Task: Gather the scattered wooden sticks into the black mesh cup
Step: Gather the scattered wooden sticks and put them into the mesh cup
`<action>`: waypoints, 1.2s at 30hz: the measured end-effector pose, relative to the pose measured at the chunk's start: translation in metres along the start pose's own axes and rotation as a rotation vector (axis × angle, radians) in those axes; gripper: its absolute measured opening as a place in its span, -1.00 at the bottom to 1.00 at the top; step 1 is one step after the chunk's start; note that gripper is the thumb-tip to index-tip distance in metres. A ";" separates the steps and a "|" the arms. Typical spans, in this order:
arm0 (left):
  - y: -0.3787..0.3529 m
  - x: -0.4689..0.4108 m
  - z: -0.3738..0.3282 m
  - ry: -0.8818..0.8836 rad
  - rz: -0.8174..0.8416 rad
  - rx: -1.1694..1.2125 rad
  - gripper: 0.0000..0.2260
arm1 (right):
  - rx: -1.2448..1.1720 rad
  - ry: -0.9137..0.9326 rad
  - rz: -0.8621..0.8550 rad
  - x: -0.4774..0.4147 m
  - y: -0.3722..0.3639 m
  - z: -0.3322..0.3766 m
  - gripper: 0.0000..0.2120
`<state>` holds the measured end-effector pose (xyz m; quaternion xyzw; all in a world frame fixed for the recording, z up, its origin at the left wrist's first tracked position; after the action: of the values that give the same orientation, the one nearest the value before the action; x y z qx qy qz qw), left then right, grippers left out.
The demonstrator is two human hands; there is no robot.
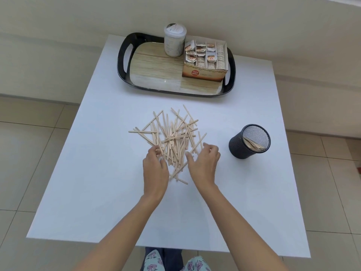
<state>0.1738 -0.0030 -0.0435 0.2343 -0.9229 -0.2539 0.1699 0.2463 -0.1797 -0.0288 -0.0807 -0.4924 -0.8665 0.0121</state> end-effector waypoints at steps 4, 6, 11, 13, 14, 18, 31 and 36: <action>-0.002 0.002 0.003 0.075 -0.021 0.142 -0.67 | 0.169 -0.099 0.036 -0.013 -0.013 0.006 -0.11; -0.002 0.004 0.002 0.082 -0.035 0.185 -0.68 | 0.179 -0.116 0.043 -0.012 -0.022 0.015 -0.04; 0.002 0.004 0.004 0.093 -0.090 0.241 -0.75 | 0.234 -0.116 0.011 -0.006 -0.032 0.034 -0.14; 0.002 0.002 0.007 0.094 -0.085 0.231 -0.79 | 0.221 -0.123 0.020 -0.006 -0.033 0.036 -0.27; 0.002 0.001 0.008 0.095 -0.081 0.228 -0.81 | 0.214 -0.120 0.026 -0.006 -0.033 0.037 -0.34; 0.004 0.001 0.011 0.101 -0.082 0.228 -0.84 | 0.183 -0.090 0.055 -0.007 -0.032 0.039 -0.57; 0.005 0.002 0.010 0.132 -0.076 0.254 -0.85 | 0.046 -0.226 0.140 -0.013 -0.027 0.017 -0.82; 0.004 0.001 0.003 0.117 -0.076 0.258 -0.85 | -0.071 -0.268 0.182 -0.016 -0.023 0.002 -0.83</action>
<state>0.1699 0.0009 -0.0434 0.3035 -0.9268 -0.1252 0.1822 0.2604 -0.1671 -0.0500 -0.2403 -0.4494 -0.8601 0.0217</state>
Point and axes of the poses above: each hand's wrist, its own x-axis away from the middle knuckle, its own y-axis out of the back of the hand, z = x × y, the point moved 10 cm from there along -x, towards the middle knuckle, and after that the axes turned 1 degree about z, right-handed, at the moved point
